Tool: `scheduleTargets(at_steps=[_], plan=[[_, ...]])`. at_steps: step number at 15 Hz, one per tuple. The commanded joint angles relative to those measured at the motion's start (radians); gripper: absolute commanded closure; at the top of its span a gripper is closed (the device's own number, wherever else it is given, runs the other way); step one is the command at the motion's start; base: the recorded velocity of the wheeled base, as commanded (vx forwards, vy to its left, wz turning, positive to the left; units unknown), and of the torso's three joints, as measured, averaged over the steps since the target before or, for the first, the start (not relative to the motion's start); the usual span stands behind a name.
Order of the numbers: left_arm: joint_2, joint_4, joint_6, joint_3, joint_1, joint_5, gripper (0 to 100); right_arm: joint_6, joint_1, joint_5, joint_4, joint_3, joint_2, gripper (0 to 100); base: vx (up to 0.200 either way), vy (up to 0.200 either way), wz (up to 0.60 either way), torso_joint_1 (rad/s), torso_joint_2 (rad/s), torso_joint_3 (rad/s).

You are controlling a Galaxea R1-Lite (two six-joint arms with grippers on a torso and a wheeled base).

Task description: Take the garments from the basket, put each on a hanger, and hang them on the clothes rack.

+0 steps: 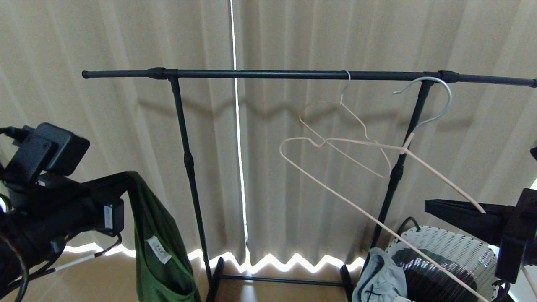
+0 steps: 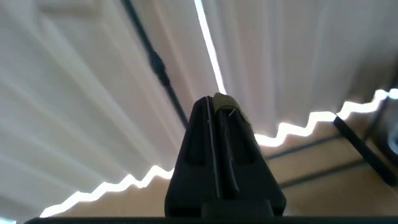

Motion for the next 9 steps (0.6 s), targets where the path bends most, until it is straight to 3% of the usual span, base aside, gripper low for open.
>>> scheduleTargets(at_steps=[1, 4, 7, 9], plan=[[0.207, 0.002, -0.037, -0.172, -0.077, 0.158, 100, 0.001, 0.127, 0.007, -0.069, 0.016, 0.095, 100, 0.0, 0.0, 0.0, 0.0, 0.0, 0.0], [0.309, 0.006, -0.074, -0.306, -0.082, 0.225, 100, 0.052, 0.215, 0.008, -0.077, 0.015, 0.12, 100, 0.0, 0.0, 0.0, 0.0, 0.0, 0.0], [0.353, 0.071, -0.217, -0.41, -0.128, 0.238, 100, 0.075, 0.256, 0.008, -0.077, 0.013, 0.128, 100, 0.0, 0.0, 0.0, 0.0, 0.0, 0.0], [0.355, 0.117, -0.258, -0.439, -0.153, 0.238, 100, 0.073, 0.264, 0.01, -0.123, 0.01, 0.157, 100, 0.0, 0.0, 0.0, 0.0, 0.0, 0.0]])
